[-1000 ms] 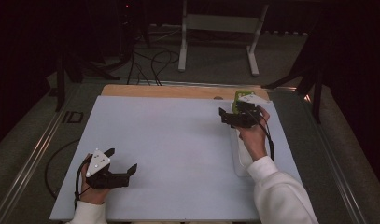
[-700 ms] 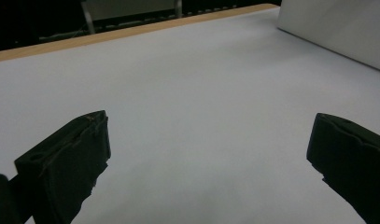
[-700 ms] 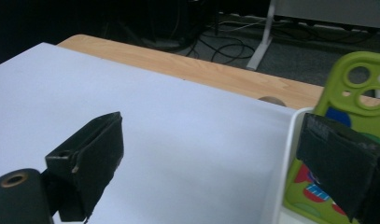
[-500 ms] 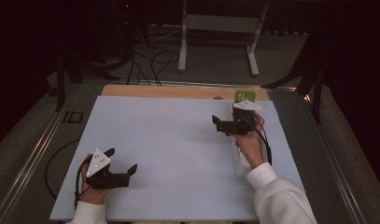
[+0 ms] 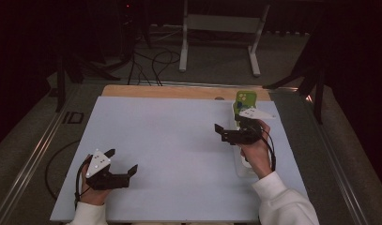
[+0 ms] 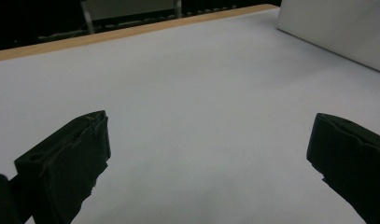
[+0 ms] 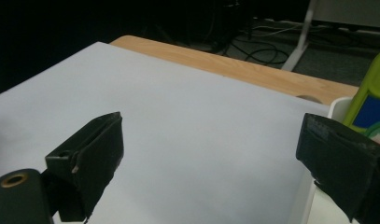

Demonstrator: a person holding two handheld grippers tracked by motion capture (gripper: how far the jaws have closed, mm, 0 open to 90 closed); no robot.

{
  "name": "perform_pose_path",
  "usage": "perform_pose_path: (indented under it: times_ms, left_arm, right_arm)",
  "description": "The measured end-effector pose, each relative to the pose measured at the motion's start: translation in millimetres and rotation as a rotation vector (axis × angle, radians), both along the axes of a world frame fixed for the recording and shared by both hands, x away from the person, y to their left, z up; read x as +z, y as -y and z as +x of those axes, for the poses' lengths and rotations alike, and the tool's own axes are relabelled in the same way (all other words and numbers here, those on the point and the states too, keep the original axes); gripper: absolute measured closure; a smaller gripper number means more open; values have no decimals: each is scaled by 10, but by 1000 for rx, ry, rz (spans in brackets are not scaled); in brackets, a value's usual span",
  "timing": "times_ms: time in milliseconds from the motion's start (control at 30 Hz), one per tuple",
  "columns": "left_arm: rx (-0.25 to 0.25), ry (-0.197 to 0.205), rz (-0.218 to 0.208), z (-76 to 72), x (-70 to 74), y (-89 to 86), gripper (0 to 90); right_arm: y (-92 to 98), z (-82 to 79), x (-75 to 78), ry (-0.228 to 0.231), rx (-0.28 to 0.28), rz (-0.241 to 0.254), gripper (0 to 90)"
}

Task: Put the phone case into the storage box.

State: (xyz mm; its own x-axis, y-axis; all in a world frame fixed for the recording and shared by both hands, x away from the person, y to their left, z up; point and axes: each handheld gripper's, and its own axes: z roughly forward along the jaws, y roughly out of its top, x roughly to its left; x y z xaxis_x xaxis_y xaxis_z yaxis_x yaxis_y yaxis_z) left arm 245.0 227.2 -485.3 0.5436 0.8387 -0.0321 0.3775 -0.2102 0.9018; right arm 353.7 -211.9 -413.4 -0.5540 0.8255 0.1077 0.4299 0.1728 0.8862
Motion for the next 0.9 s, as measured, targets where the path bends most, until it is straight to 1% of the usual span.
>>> perform_pose_path:
  times_ms: [67, 267, 400, 533, 733, 867, 900]
  left_arm:
    - [1, 0, -1, 0, 1, -4, 0]
    - [7, 1, -5, 1, 8, -22, 0]
    - [6, 0, -4, 2, 8, -25, 0]
    - [3, 0, -5, 1, 12, -26, 0]
    - [6, 0, -6, 0, 20, -52, 0]
    - [5, 1, -10, 0, 24, -66, 0]
    - [6, 0, -9, -1, 27, -70, 0]
  right_arm:
    - [26, -56, -3, -4, 10, 13, 76]
    - [75, -219, -30, -7, 35, 27, 76]
    - [90, -311, -14, -2, 52, 20, 76]
    - [99, -368, -10, -4, 65, 27, 76]
    - [181, -481, -80, -4, 62, 43, 76]
    - [236, -541, -131, -6, 66, 44, 76]
    - [251, -558, -156, 0, 67, 42, 76]
